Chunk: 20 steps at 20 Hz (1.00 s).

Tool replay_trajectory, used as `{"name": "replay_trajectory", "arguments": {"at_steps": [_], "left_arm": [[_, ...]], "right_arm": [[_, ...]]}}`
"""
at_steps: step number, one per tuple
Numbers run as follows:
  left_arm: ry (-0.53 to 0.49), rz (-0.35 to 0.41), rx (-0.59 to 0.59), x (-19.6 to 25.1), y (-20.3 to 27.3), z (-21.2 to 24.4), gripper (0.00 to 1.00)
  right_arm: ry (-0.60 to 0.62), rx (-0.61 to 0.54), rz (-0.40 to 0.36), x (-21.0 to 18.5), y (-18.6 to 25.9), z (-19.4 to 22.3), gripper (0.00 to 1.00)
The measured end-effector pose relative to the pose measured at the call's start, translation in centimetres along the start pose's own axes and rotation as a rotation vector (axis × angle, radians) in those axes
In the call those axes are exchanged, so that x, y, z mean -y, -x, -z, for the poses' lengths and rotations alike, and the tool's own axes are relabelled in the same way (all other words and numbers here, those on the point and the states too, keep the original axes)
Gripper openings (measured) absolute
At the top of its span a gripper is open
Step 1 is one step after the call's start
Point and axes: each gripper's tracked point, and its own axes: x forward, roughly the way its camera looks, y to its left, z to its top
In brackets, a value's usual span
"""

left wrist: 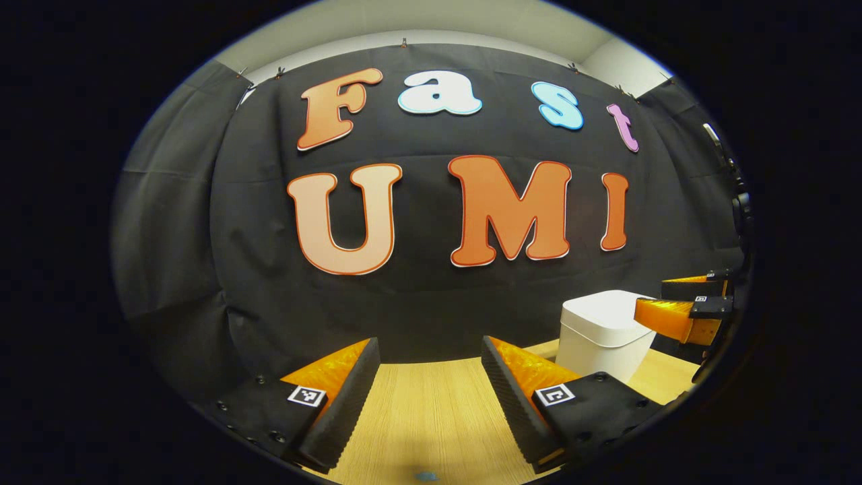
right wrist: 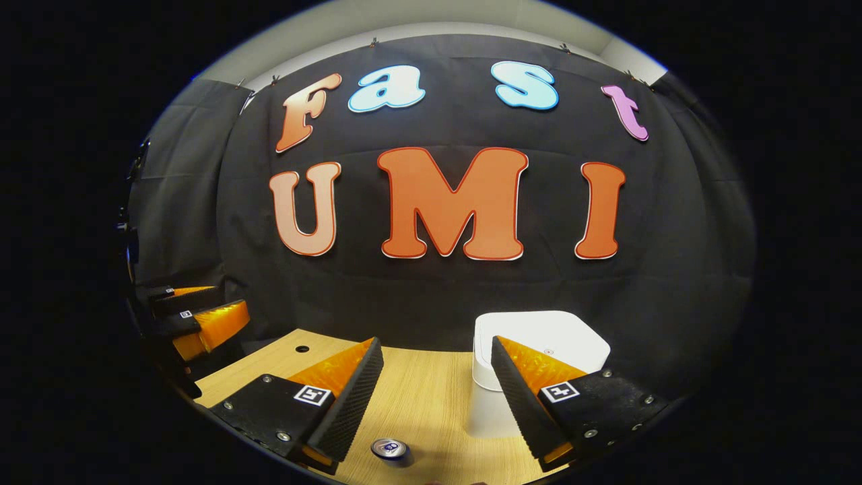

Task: Press the lid of the desktop garbage bin to open it, pick up the crumpled paper on the desktop and throw it into the bin, then pick up the pop can on the desktop and drop it into the bin, and finally close the garbage bin lid.

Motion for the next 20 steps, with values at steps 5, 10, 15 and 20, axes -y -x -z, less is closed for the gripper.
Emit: {"name": "replay_trajectory", "arguments": {"at_steps": [5,10,15,20], "left_arm": [[-0.004,0.046,0.01,-0.6,-0.8,0.0,0.97],[-0.009,0.101,0.003,-1.1,-1.2,0.7,0.97],[-0.03,0.139,-0.015,-0.9,-1.5,1.5,0.97],[-0.004,0.064,-0.054,-0.2,-1.9,2.5,0.97]], "right_arm": [[-0.002,-0.016,0.039,-0.6,-0.2,0.2,0.97],[0.004,0.007,0.137,1.4,-0.6,-1.2,0.97],[0.006,-0.012,0.238,5.3,-1.3,-2.0,0.88],[0.04,-0.042,0.244,9.4,-3.3,-1.9,0.64]]}}
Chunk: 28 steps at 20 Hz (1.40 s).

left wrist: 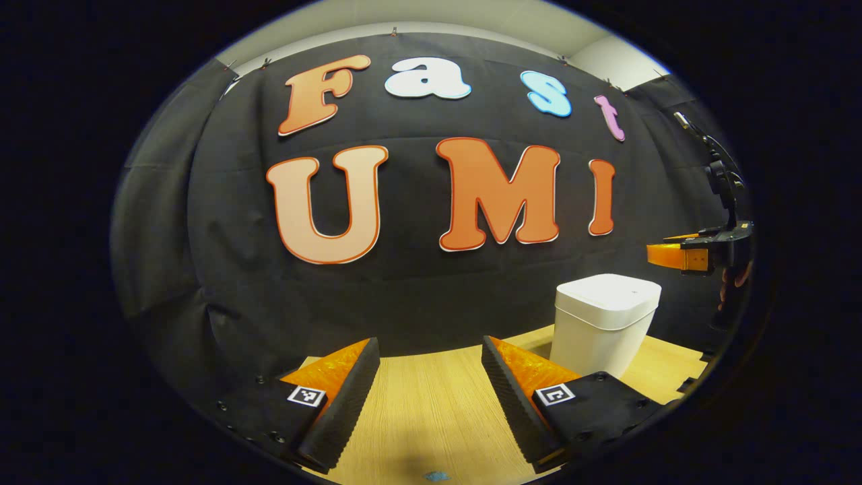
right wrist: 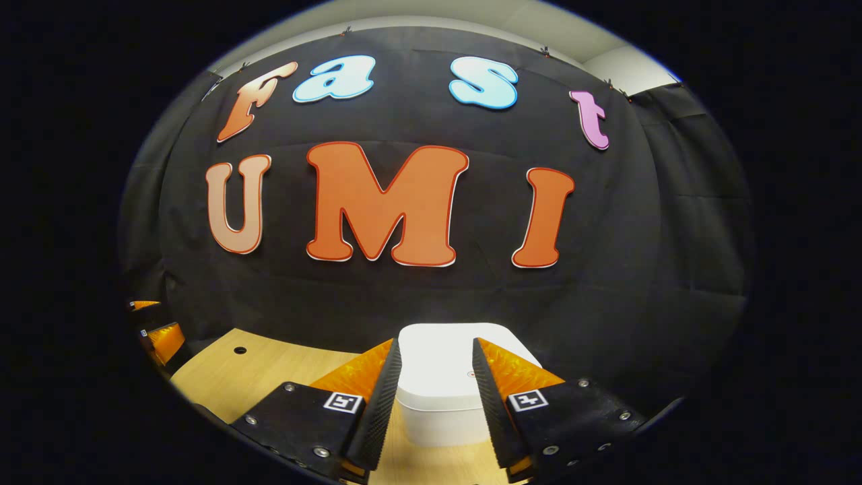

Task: Press the lid of the desktop garbage bin to open it, pick up the crumpled paper on the desktop and throw it into the bin, then pick up the pop can on the desktop and drop it into the bin, and finally close the garbage bin lid.

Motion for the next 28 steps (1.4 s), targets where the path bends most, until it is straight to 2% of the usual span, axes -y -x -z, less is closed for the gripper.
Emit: {"name": "replay_trajectory", "arguments": {"at_steps": [1,2,3,4,5,6,8,9,13,20,22,27,28], "left_arm": [[0.011,-0.007,-0.007,0.6,-0.1,0.2,0.97],[0.013,-0.016,-0.014,0.9,-0.2,0.2,0.97],[0.006,-0.024,-0.016,1.2,-0.2,0.1,0.97],[-0.003,-0.034,-0.017,1.7,-0.3,0.2,0.97],[-0.01,-0.046,-0.02,1.7,-0.4,0.1,0.97],[-0.012,-0.058,-0.026,1.8,-0.3,0.3,0.97],[-0.011,-0.082,-0.041,2.1,-0.2,0.5,0.97],[-0.012,-0.094,-0.047,2.1,-0.1,0.6,0.98],[-0.017,-0.151,-0.074,1.6,0.3,1.3,0.99],[-0.026,-0.207,-0.098,1.2,1.0,1.8,0.99],[-0.026,-0.216,-0.101,1.2,1.2,1.9,0.99],[-0.026,-0.224,-0.111,1.2,1.5,2.1,0.99],[-0.026,-0.225,-0.113,1.2,1.5,2.1,0.99]], "right_arm": [[0.004,-0.004,-0.01,0.3,-0.6,0.0,0.6],[0.011,-0.008,-0.018,0.7,-1.1,0.1,0.52],[0.021,-0.008,-0.017,1.1,-1.7,0.1,0.51],[0.035,-0.006,-0.003,1.8,-2.3,0.0,0.35],[0.045,-0.004,0.011,2.5,-3.0,0.1,0.29],[0.044,-0.008,0.0,2.5,-3.5,0.3,0.18],[0.036,-0.02,-0.018,2.7,-4.4,0.9,0.04],[0.033,-0.027,-0.018,2.9,-4.9,1.2,0.01],[0.009,-0.066,-0.015,3.8,-6.6,2.8,0.01],[0.009,-0.127,-0.057,3.2,-8.3,5.1,0.01],[0.026,-0.149,-0.028,3.8,-8.6,5.9,0.01],[-0.012,-0.245,-0.011,4.6,-8.4,9.0,0.01],[-0.023,-0.216,-0.012,4.6,-8.7,8.5,0.02]]}}
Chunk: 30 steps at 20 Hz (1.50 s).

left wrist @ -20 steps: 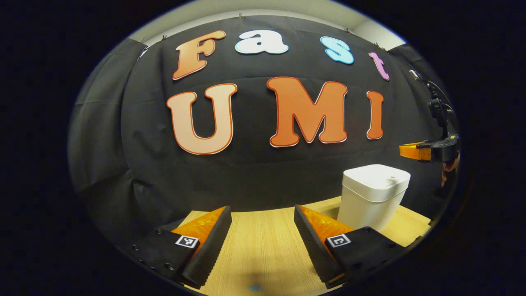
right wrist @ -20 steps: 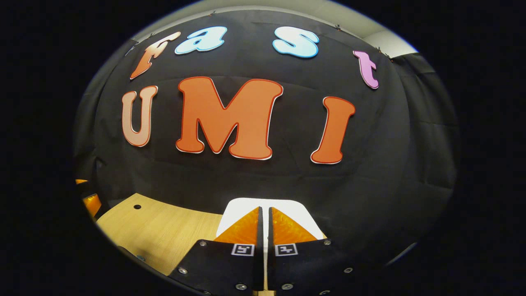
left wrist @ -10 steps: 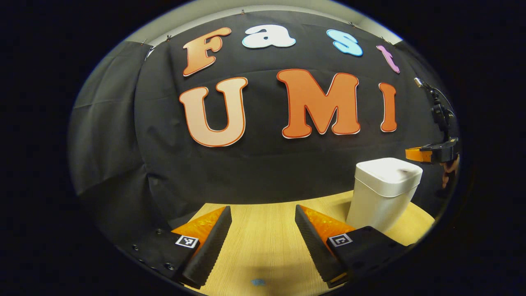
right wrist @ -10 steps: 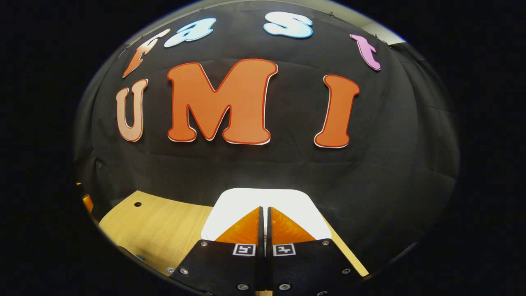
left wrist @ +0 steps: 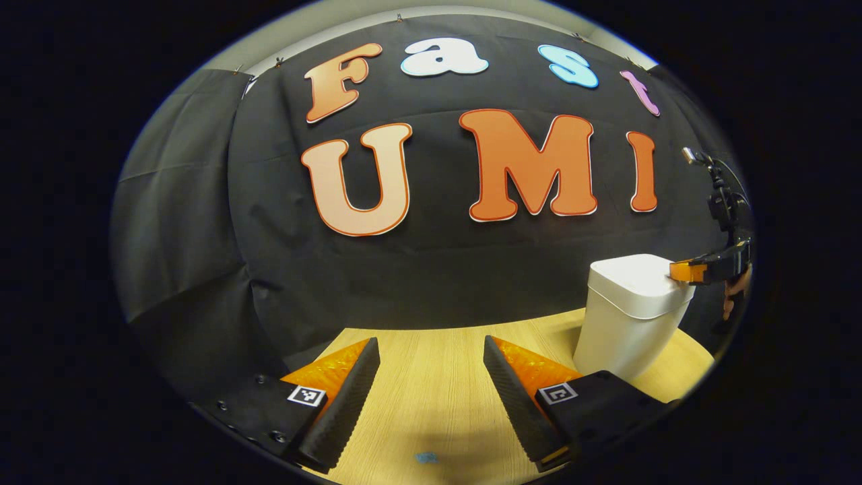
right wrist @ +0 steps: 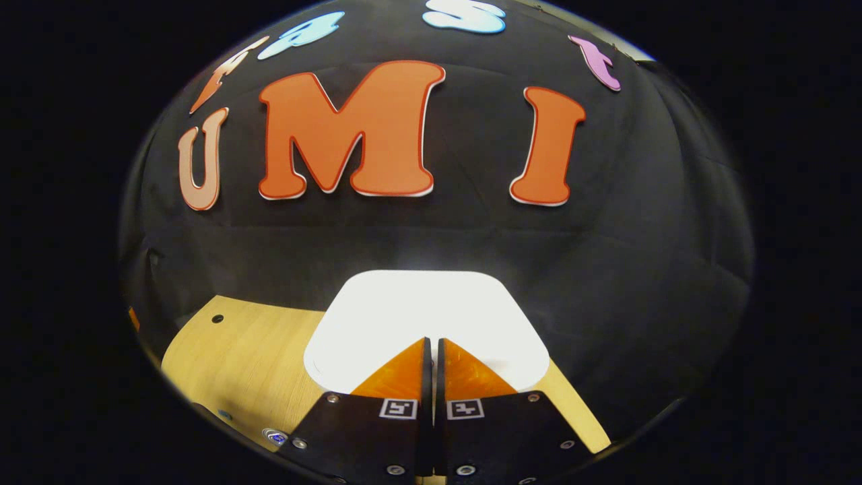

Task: Press the lid of the desktop garbage bin to open it, pick up the crumpled paper on the desktop and throw it into the bin, then pick up the pop can on the desktop and drop it into the bin, and finally close the garbage bin lid.

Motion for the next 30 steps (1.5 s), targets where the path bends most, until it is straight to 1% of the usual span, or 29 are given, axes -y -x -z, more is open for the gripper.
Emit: {"name": "replay_trajectory", "arguments": {"at_steps": [1,2,3,7,9,11,13,17,21,23,24,25,27,30], "left_arm": [[0.001,0.001,-0.004,0.0,-0.1,0.1,0.99],[0.002,0.0,-0.006,-0.1,0.0,0.2,0.99],[0.002,-0.001,-0.008,-0.2,0.1,0.2,0.99],[-0.006,0.0,0.0,-0.2,0.3,-0.1,0.99],[-0.012,0.003,0.003,-0.1,0.5,-0.2,0.99],[-0.015,0.005,0.007,-0.3,0.5,-0.4,0.99],[-0.015,0.001,0.015,-0.7,0.8,-0.5,0.99],[0.0,-0.011,0.008,-1.9,0.5,-0.2,1.0],[0.01,-0.005,0.001,-2.6,-0.1,0.2,1.0],[0.028,0.027,-0.028,-2.5,-0.6,1.2,1.0],[0.043,0.04,-0.058,-2.5,-0.9,2.3,0.97],[0.059,0.051,-0.095,-2.6,-1.1,3.6,1.0],[0.075,0.056,-0.153,-3.1,-1.4,5.5,1.0],[0.081,0.091,-0.241,-3.4,-1.8,8.8,1.0]], "right_arm": [[0.004,-0.018,-0.002,0.0,0.2,0.3,0.02],[0.013,0.005,-0.005,-0.1,0.2,0.2,0.01],[0.029,0.003,-0.005,-0.2,0.2,0.4,0.02],[0.074,-0.005,0.02,-0.6,0.0,0.5,0.01],[0.092,-0.022,-0.006,-0.9,-0.1,0.5,0.01],[0.04,-0.033,-0.032,-1.1,-0.1,0.4,0.01],[0.053,-0.012,-0.046,-1.1,-0.1,-0.1,0.01],[0.133,0.02,-0.049,-2.2,1.5,-0.6,0.01],[0.135,0.116,-0.057,-3.0,3.7,-3.2,0.01],[0.122,0.141,-0.073,-3.7,4.7,-4.2,0.01],[0.118,0.143,-0.082,-3.9,5.2,-4.2,0.01],[0.122,0.144,-0.085,-4.1,5.7,-4.2,0.01],[0.126,0.145,-0.095,-4.7,6.4,-3.9,0.01],[0.111,0.139,-0.126,-5.9,7.5,-3.3,0.01]]}}
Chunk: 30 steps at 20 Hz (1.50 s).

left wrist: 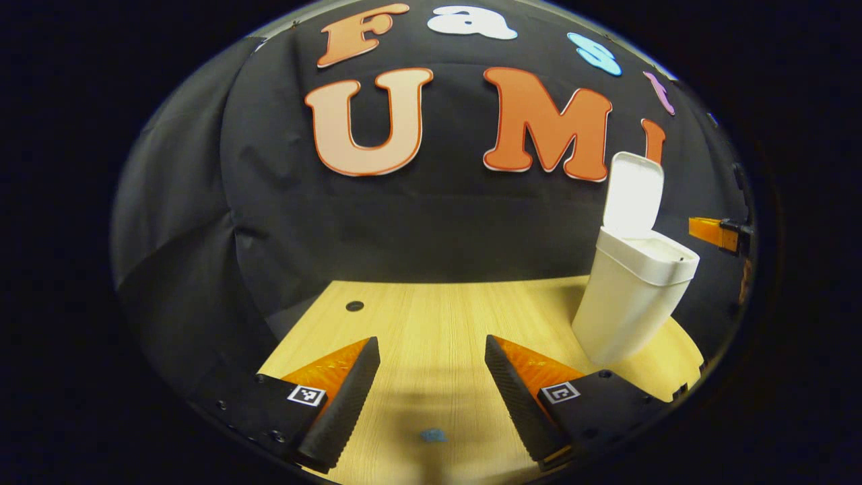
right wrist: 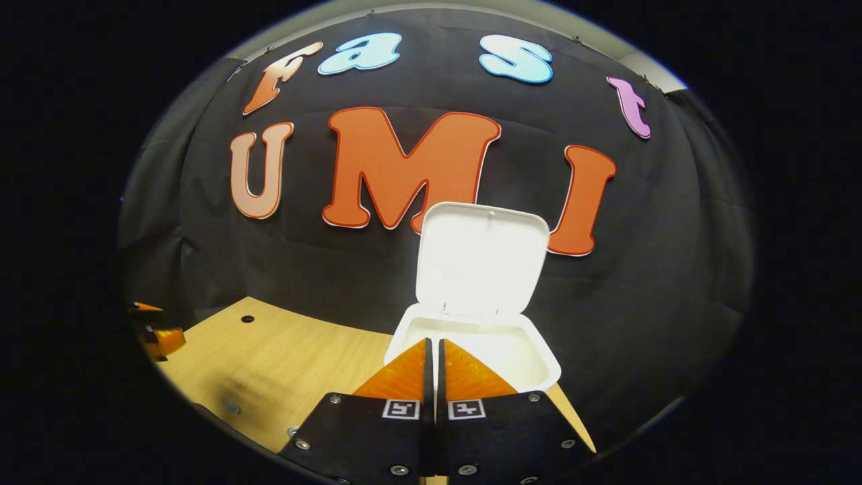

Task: Press the lid of the desktop garbage bin to open it, pick up the crumpled paper on the desktop and throw it into the bin, then pick up the pop can on the desktop and drop it into the bin, and finally close the garbage bin lid.

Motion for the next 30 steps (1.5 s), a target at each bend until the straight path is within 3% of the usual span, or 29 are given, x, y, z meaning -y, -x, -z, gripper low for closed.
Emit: {"name": "replay_trajectory", "arguments": {"at_steps": [5,11,13,16,20,22,29,30], "left_arm": [[0.04,0.016,-0.149,-1.6,-1.4,5.8,1.0],[0.06,0.108,-0.361,-1.2,-2.4,13.3,0.99],[0.098,0.128,-0.414,-0.8,-2.8,14.6,0.99],[0.069,0.12,-0.48,-1.2,-3.5,15.7,0.98],[0.018,0.124,-0.56,-1.4,-4.2,15.9,0.99],[-0.001,0.12,-0.594,-1.4,-4.7,15.2,0.99],[-0.027,0.116,-0.642,-2.0,-7.7,8.2,0.98],[-0.031,0.111,-0.643,-2.3,-8.5,6.5,0.98]], "right_arm": [[-0.003,-0.028,-0.047,-2.4,1.2,1.6,0.02],[-0.009,-0.083,-0.147,-6.3,2.7,4.2,0.07],[-0.019,-0.111,-0.198,-7.6,3.2,5.2,0.15],[-0.004,-0.148,-0.217,-8.4,3.6,7.1,0.45],[-0.008,-0.193,-0.235,-9.2,4.2,8.9,0.69],[-0.01,-0.21,-0.235,-9.5,4.4,9.8,0.75],[-0.006,-0.262,-0.244,-9.7,5.0,12.1,0.77],[-0.005,-0.27,-0.245,-9.8,5.0,12.6,0.73]]}}
